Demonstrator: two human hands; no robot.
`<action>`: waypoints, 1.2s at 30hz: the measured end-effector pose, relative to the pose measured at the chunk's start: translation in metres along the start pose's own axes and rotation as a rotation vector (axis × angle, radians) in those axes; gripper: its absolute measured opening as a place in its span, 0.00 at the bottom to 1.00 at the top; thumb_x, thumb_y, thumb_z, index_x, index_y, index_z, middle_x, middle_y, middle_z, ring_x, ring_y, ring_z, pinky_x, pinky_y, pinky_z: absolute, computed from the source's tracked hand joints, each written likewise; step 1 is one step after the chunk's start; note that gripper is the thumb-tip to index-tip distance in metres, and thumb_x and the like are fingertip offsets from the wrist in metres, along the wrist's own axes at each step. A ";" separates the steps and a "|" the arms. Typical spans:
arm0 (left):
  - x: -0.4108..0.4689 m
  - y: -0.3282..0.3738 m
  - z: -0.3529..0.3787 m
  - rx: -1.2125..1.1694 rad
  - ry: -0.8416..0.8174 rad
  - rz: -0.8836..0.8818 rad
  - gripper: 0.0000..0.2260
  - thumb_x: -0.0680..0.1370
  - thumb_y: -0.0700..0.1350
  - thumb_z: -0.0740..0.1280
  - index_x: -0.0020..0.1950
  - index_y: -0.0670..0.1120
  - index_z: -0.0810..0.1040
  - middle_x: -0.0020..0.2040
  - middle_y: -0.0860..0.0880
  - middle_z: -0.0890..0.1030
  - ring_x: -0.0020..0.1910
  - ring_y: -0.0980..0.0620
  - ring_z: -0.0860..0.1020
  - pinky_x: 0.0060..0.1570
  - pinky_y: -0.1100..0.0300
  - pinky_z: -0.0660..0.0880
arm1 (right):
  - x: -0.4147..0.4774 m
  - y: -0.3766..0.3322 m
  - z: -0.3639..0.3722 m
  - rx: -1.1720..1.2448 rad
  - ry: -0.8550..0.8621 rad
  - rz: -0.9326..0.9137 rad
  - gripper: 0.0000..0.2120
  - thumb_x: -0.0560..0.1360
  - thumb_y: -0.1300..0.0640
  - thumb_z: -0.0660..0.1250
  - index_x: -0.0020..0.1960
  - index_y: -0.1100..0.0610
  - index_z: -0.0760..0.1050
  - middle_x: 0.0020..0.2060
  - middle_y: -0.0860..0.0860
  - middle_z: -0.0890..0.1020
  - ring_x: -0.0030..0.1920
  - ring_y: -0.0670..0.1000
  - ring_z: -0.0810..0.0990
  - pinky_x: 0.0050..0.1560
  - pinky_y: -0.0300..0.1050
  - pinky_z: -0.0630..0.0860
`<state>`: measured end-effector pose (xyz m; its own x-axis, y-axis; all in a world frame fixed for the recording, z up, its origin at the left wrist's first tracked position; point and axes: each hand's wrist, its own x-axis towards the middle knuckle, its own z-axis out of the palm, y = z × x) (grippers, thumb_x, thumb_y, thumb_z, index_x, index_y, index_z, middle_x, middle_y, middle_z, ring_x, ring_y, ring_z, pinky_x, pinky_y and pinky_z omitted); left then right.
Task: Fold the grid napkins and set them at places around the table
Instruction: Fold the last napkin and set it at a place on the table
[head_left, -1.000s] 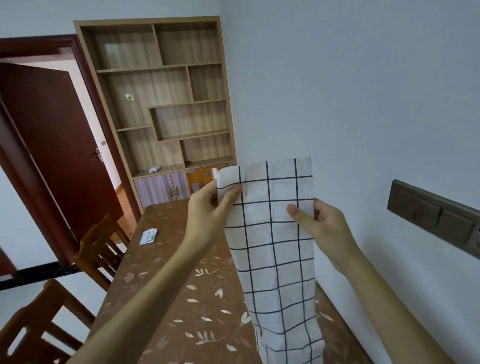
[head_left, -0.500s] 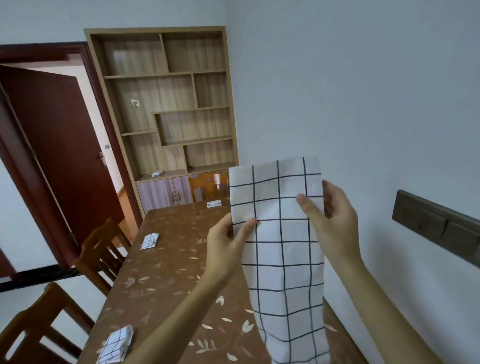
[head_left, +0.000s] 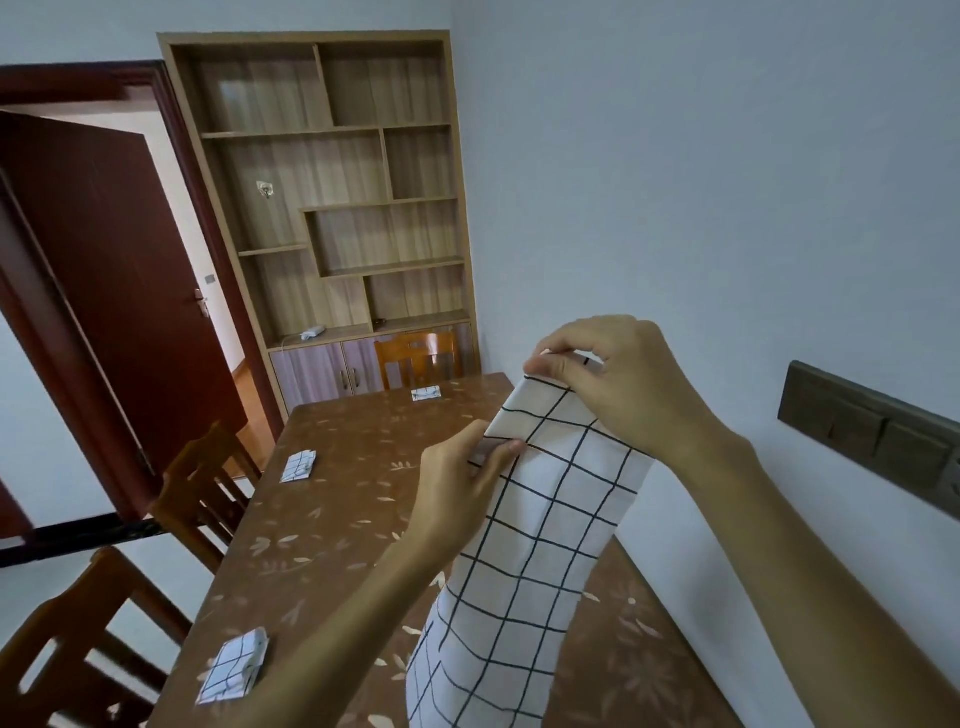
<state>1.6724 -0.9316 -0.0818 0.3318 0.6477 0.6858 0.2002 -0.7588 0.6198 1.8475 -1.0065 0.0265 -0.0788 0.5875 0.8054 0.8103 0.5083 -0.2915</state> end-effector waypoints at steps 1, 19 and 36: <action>-0.002 -0.003 -0.001 0.013 0.007 0.001 0.03 0.78 0.42 0.71 0.45 0.45 0.81 0.37 0.62 0.82 0.37 0.65 0.79 0.37 0.74 0.69 | -0.001 0.001 0.000 0.018 0.029 0.011 0.04 0.74 0.54 0.74 0.45 0.53 0.86 0.40 0.46 0.87 0.42 0.46 0.82 0.48 0.38 0.73; -0.063 -0.098 -0.053 0.163 -0.052 -0.189 0.10 0.76 0.52 0.69 0.39 0.49 0.81 0.30 0.55 0.75 0.29 0.58 0.68 0.31 0.63 0.64 | -0.023 0.048 -0.027 0.085 0.254 0.330 0.05 0.75 0.55 0.73 0.47 0.57 0.85 0.40 0.36 0.82 0.42 0.32 0.79 0.50 0.24 0.71; -0.036 -0.036 -0.018 0.027 -0.379 -0.273 0.22 0.71 0.59 0.75 0.62 0.52 0.79 0.51 0.56 0.85 0.49 0.61 0.83 0.52 0.62 0.81 | -0.017 0.025 0.003 0.238 0.107 0.220 0.04 0.74 0.59 0.74 0.44 0.51 0.85 0.40 0.44 0.86 0.46 0.45 0.83 0.49 0.30 0.75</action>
<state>1.6369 -0.9260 -0.1220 0.5763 0.7569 0.3081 0.3492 -0.5689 0.7446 1.8676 -1.0022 0.0039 0.1550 0.6363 0.7557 0.6416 0.5168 -0.5668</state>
